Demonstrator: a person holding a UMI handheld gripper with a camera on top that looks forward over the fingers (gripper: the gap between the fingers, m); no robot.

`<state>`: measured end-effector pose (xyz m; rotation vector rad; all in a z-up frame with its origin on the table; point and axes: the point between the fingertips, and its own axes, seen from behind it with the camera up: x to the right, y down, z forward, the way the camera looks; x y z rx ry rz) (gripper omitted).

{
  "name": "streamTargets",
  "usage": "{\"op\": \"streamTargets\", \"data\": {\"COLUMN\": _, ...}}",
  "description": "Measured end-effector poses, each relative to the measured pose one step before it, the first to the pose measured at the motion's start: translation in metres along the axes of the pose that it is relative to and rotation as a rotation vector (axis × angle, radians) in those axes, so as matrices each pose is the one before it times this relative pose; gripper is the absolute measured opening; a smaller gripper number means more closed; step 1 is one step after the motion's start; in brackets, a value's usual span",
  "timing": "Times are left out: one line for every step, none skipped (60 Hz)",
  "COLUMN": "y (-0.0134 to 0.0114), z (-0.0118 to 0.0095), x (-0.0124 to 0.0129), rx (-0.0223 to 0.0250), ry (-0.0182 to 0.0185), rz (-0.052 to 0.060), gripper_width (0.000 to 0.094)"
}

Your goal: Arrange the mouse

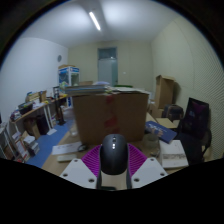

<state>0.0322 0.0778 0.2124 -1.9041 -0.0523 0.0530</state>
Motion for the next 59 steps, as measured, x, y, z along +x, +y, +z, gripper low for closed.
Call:
{"op": "streamTargets", "data": {"y": 0.0008, "z": -0.00585, "x": -0.01137, "rx": 0.00263, "ry": -0.01032, "rz": -0.0019, "gripper_width": 0.0332}}
{"op": "streamTargets", "data": {"y": 0.00275, "z": -0.00494, "x": -0.01165, "rx": -0.00064, "ry": -0.01091, "rz": -0.0007, "gripper_width": 0.033}}
{"op": "streamTargets", "data": {"y": 0.00591, "z": -0.00329, "x": -0.01079, "rx": -0.0048, "ry": -0.00863, "rz": -0.0013, "gripper_width": 0.0328}}
{"op": "streamTargets", "data": {"y": 0.00979, "z": -0.0023, "x": -0.011, "rx": -0.00718, "ry": -0.00506, "rz": -0.0028, "gripper_width": 0.033}}
{"op": "streamTargets", "data": {"y": 0.00546, "z": -0.00229, "x": -0.00824, "rx": -0.0171, "ry": -0.00435, "rz": -0.0054, "gripper_width": 0.0329}}
{"op": "streamTargets", "data": {"y": 0.01099, "z": -0.00174, "x": -0.00836, "rx": -0.01879, "ry": -0.00174, "rz": -0.0077, "gripper_width": 0.0329}}
{"op": "streamTargets", "data": {"y": 0.01225, "z": -0.00109, "x": -0.00847, "rx": -0.01963, "ry": -0.00069, "rz": -0.009, "gripper_width": 0.0332}}
{"op": "streamTargets", "data": {"y": 0.0128, "z": -0.00053, "x": -0.00769, "rx": -0.01932, "ry": -0.00152, "rz": -0.0072, "gripper_width": 0.0331}}
{"op": "streamTargets", "data": {"y": 0.01331, "z": 0.00024, "x": -0.00744, "rx": -0.01958, "ry": -0.00215, "rz": -0.0042, "gripper_width": 0.0329}}
{"op": "streamTargets", "data": {"y": 0.01665, "z": 0.00111, "x": -0.00702, "rx": -0.01952, "ry": -0.0009, "rz": -0.0003, "gripper_width": 0.0331}}
{"op": "streamTargets", "data": {"y": 0.0142, "z": 0.00141, "x": -0.00577, "rx": -0.02444, "ry": -0.00029, "rz": 0.0047, "gripper_width": 0.033}}
{"op": "streamTargets", "data": {"y": 0.01394, "z": 0.00193, "x": -0.00513, "rx": -0.02553, "ry": -0.00088, "rz": 0.0066, "gripper_width": 0.0329}}
{"op": "streamTargets", "data": {"y": 0.01317, "z": 0.00277, "x": -0.00465, "rx": -0.02375, "ry": -0.00097, "rz": 0.006, "gripper_width": 0.0331}}
{"op": "streamTargets", "data": {"y": 0.01392, "z": 0.00267, "x": -0.0052, "rx": -0.019, "ry": -0.00013, "rz": 0.0037, "gripper_width": 0.0331}}
{"op": "streamTargets", "data": {"y": 0.0104, "z": 0.00497, "x": -0.00236, "rx": -0.0163, "ry": 0.00029, "rz": 0.002, "gripper_width": 0.0329}}
{"op": "streamTargets", "data": {"y": 0.00946, "z": 0.00323, "x": -0.0015, "rx": -0.01536, "ry": 0.00289, "rz": -0.0015, "gripper_width": 0.0333}}
{"op": "streamTargets", "data": {"y": 0.00912, "z": 0.00277, "x": -0.00129, "rx": -0.01385, "ry": 0.0048, "rz": -0.0035, "gripper_width": 0.0331}}
{"op": "streamTargets", "data": {"y": 0.00807, "z": 0.0028, "x": -0.00085, "rx": -0.0121, "ry": 0.00559, "rz": -0.0043, "gripper_width": 0.0332}}
{"op": "streamTargets", "data": {"y": 0.0077, "z": 0.00299, "x": -0.00038, "rx": -0.01089, "ry": 0.00486, "rz": -0.0045, "gripper_width": 0.0334}}
{"op": "streamTargets", "data": {"y": 0.00724, "z": 0.00262, "x": -0.00044, "rx": -0.01049, "ry": 0.0042, "rz": -0.0026, "gripper_width": 0.0336}}
{"op": "streamTargets", "data": {"y": 0.00683, "z": 0.00273, "x": -0.00046, "rx": -0.01112, "ry": 0.00412, "rz": -0.0007, "gripper_width": 0.0337}}
{"op": "streamTargets", "data": {"y": 0.00589, "z": 0.00374, "x": -0.00133, "rx": -0.01422, "ry": 0.00385, "rz": -0.0007, "gripper_width": 0.0338}}
{"op": "streamTargets", "data": {"y": 0.00976, "z": 0.00085, "x": 0.00065, "rx": -0.00904, "ry": 0.00341, "rz": 0.0005, "gripper_width": 0.0339}}
{"op": "streamTargets", "data": {"y": 0.00683, "z": 0.00183, "x": -0.00038, "rx": -0.01534, "ry": 0.00254, "rz": 0.0006, "gripper_width": 0.035}}
{"op": "streamTargets", "data": {"y": 0.00695, "z": 0.00241, "x": 0.00004, "rx": -0.01491, "ry": 0.00166, "rz": -0.0008, "gripper_width": 0.0371}}
{"op": "streamTargets", "data": {"y": 0.00519, "z": 0.00086, "x": 0.00069, "rx": -0.00518, "ry": 0.00166, "rz": -0.0027, "gripper_width": 0.0378}}
{"op": "streamTargets", "data": {"y": -0.00537, "z": 0.00031, "x": 0.00085, "rx": 0.03186, "ry": 0.00314, "rz": 0.0034, "gripper_width": 0.037}}
{"op": "streamTargets", "data": {"y": -0.00049, "z": 0.00011, "x": -0.00066, "rx": 0.00262, "ry": 0.00407, "rz": -0.002, "gripper_width": 0.0372}}
{"op": "streamTargets", "data": {"y": 0.00328, "z": 0.00001, "x": 0.00043, "rx": -0.00893, "ry": 0.00307, "rz": -0.0018, "gripper_width": 0.0371}}
{"op": "streamTargets", "data": {"y": -0.00161, "z": -0.00006, "x": 0.00007, "rx": 0.00827, "ry": 0.0024, "rz": 0.0042, "gripper_width": 0.0369}}
{"op": "streamTargets", "data": {"y": 0.00017, "z": 0.00173, "x": -0.00035, "rx": -0.0047, "ry": 0.00144, "rz": 0.0035, "gripper_width": 0.0371}}
{"op": "streamTargets", "data": {"y": 0.00188, "z": 0.00013, "x": -0.00014, "rx": -0.00932, "ry": 0.00166, "rz": 0.0048, "gripper_width": 0.0375}}
{"op": "streamTargets", "data": {"y": -0.00019, "z": 0.00038, "x": -0.00011, "rx": -0.00178, "ry": 0.00021, "rz": 0.0054, "gripper_width": 0.039}}
{"op": "streamTargets", "data": {"y": 0.00049, "z": 0.00014, "x": 0.00006, "rx": -0.00749, "ry": -0.00005, "rz": 0.0029, "gripper_width": 0.0396}}
{"op": "streamTargets", "data": {"y": 0.00096, "z": -0.00017, "x": -0.00015, "rx": -0.01, "ry": -0.00048, "rz": 0.0012, "gripper_width": 0.0406}}
{"op": "streamTargets", "data": {"y": -0.00042, "z": 0.00032, "x": 0.00033, "rx": -0.00619, "ry": -0.00022, "rz": -0.0004, "gripper_width": 0.0415}}
{"op": "streamTargets", "data": {"y": 0.00038, "z": -0.00004, "x": 0.00012, "rx": -0.0095, "ry": -0.00036, "rz": -0.0015, "gripper_width": 0.0431}}
{"op": "streamTargets", "data": {"y": 0.00051, "z": -0.00012, "x": -0.00005, "rx": -0.01053, "ry": -0.00073, "rz": -0.0025, "gripper_width": 0.0461}}
{"op": "streamTargets", "data": {"y": 0.00109, "z": -0.00179, "x": 0.001, "rx": -0.01418, "ry": -0.00081, "rz": -0.0028, "gripper_width": 0.0472}}
{"op": "streamTargets", "data": {"y": 0.00123, "z": -0.00014, "x": 0.00004, "rx": -0.01319, "ry": -0.00094, "rz": -0.0032, "gripper_width": 0.0492}}
{"op": "streamTargets", "data": {"y": 0.0012, "z": -0.00058, "x": -0.0002, "rx": -0.01294, "ry": -0.00224, "rz": 0.0001, "gripper_width": 0.0504}}
{"op": "streamTargets", "data": {"y": 0.00191, "z": -0.00114, "x": 0.00016, "rx": -0.01704, "ry": -0.00197, "rz": 0.0034, "gripper_width": 0.0513}}
{"op": "streamTargets", "data": {"y": 0.00222, "z": -0.00215, "x": -0.00013, "rx": -0.01683, "ry": -0.00068, "rz": 0.0079, "gripper_width": 0.0601}}
{"op": "streamTargets", "data": {"y": 0.00149, "z": -0.00311, "x": -0.00022, "rx": -0.01376, "ry": -0.0009, "rz": 0.009, "gripper_width": 0.0644}}
{"op": "streamTargets", "data": {"y": -0.00089, "z": -0.00371, "x": -0.00066, "rx": -0.00245, "ry": -0.00251, "rz": 0.0096, "gripper_width": 0.0688}}
{"op": "streamTargets", "data": {"y": -0.00285, "z": -0.00419, "x": -0.00066, "rx": 0.00627, "ry": -0.00392, "rz": 0.0077, "gripper_width": 0.0732}}
{"op": "streamTargets", "data": {"y": -0.00554, "z": -0.00432, "x": -0.00116, "rx": 0.00804, "ry": -0.00472, "rz": 0.0059, "gripper_width": 0.0776}}
{"op": "streamTargets", "data": {"y": -0.00373, "z": -0.00575, "x": -0.00144, "rx": 0.0112, "ry": -0.00556, "rz": 0.0034, "gripper_width": 0.082}}
{"op": "streamTargets", "data": {"y": -0.0034, "z": -0.00607, "x": -0.00074, "rx": 0.00872, "ry": -0.0026, "rz": 0.0032, "gripper_width": 0.0864}}
{"op": "streamTargets", "data": {"y": -0.00214, "z": -0.00665, "x": -0.00189, "rx": 0.00485, "ry": -0.00818, "rz": 0.0007, "gripper_width": 0.0842}}
{"op": "streamTargets", "data": {"y": -0.00134, "z": -0.00707, "x": -0.0011, "rx": 0.00228, "ry": -0.00499, "rz": 0.0027, "gripper_width": 0.0829}}
{"op": "streamTargets", "data": {"y": -0.00084, "z": -0.00756, "x": -0.00036, "rx": 0.00011, "ry": -0.00312, "rz": 0.0027, "gripper_width": 0.0833}}
{"op": "streamTargets", "data": {"y": -0.00088, "z": -0.00806, "x": -0.00011, "rx": -0.0003, "ry": -0.00204, "rz": 0.0029, "gripper_width": 0.084}}
{"op": "streamTargets", "data": {"y": -0.00042, "z": -0.00673, "x": -0.00051, "rx": 0.00214, "ry": -0.00237, "rz": 0.0032, "gripper_width": 0.0848}}
{"op": "streamTargets", "data": {"y": -0.00125, "z": -0.00993, "x": 0.00065, "rx": 0.0012, "ry": -0.00153, "rz": 0.0026, "gripper_width": 0.0854}}
{"op": "streamTargets", "data": {"y": -0.00034, "z": -0.00938, "x": 0.00047, "rx": 0.00249, "ry": -0.00061, "rz": 0.0017, "gripper_width": 0.0856}}
{"op": "streamTargets", "data": {"y": 0.00003, "z": -0.00864, "x": 0.0008, "rx": 0.00235, "ry": -0.0012, "rz": 0.0012, "gripper_width": 0.0852}}
{"op": "streamTargets", "data": {"y": -0.00003, "z": -0.00917, "x": 0.00136, "rx": 0.00266, "ry": 0.00045, "rz": 0.0011, "gripper_width": 0.0852}}
{"op": "streamTargets", "data": {"y": 0.00039, "z": -0.00931, "x": 0.00151, "rx": 0.00232, "ry": 0.00216, "rz": 0.002, "gripper_width": 0.0852}}
